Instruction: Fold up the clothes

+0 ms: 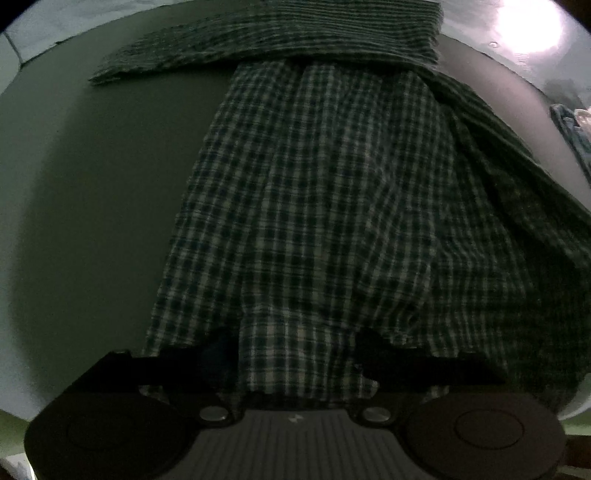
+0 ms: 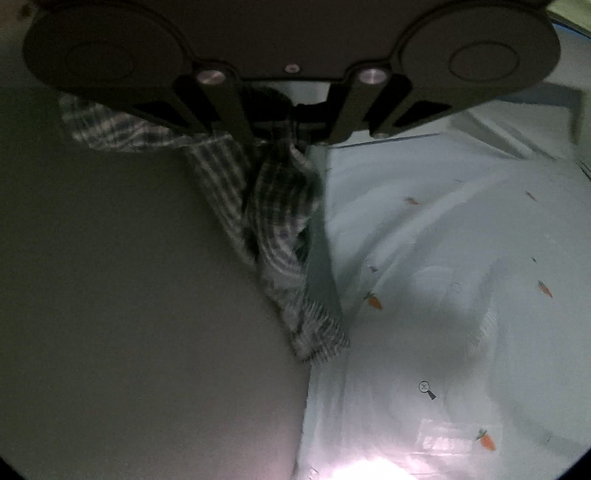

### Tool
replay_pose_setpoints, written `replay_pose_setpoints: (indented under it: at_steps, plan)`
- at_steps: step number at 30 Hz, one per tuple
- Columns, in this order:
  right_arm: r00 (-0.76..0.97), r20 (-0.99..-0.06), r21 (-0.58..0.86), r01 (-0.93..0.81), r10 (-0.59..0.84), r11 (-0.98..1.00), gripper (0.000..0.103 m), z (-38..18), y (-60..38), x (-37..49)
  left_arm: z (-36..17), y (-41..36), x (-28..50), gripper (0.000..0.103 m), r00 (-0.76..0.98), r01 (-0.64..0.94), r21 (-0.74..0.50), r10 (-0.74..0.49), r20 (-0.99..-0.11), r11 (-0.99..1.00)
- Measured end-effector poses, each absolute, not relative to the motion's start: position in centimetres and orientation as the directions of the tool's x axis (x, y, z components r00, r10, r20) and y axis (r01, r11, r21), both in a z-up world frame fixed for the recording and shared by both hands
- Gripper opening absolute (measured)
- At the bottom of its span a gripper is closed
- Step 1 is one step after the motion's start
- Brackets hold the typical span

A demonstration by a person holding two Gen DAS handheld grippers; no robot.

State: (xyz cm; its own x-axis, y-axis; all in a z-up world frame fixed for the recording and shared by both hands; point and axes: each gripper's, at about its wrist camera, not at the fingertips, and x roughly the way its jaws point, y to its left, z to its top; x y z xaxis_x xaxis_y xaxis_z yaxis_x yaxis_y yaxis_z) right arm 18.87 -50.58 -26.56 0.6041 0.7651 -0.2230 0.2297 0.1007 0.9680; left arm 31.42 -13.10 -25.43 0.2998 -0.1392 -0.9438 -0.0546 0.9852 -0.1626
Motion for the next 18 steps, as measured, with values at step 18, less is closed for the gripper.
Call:
replay_pose_setpoints:
  at_steps: [18]
  plan:
    - [0.556,-0.346,0.918,0.367,0.755,0.150,0.007,-27.9,-40.5,17.2,-23.6,-7.8,30.1,0.094,0.256,-0.015,-0.308,-0.294,-0.921,0.951]
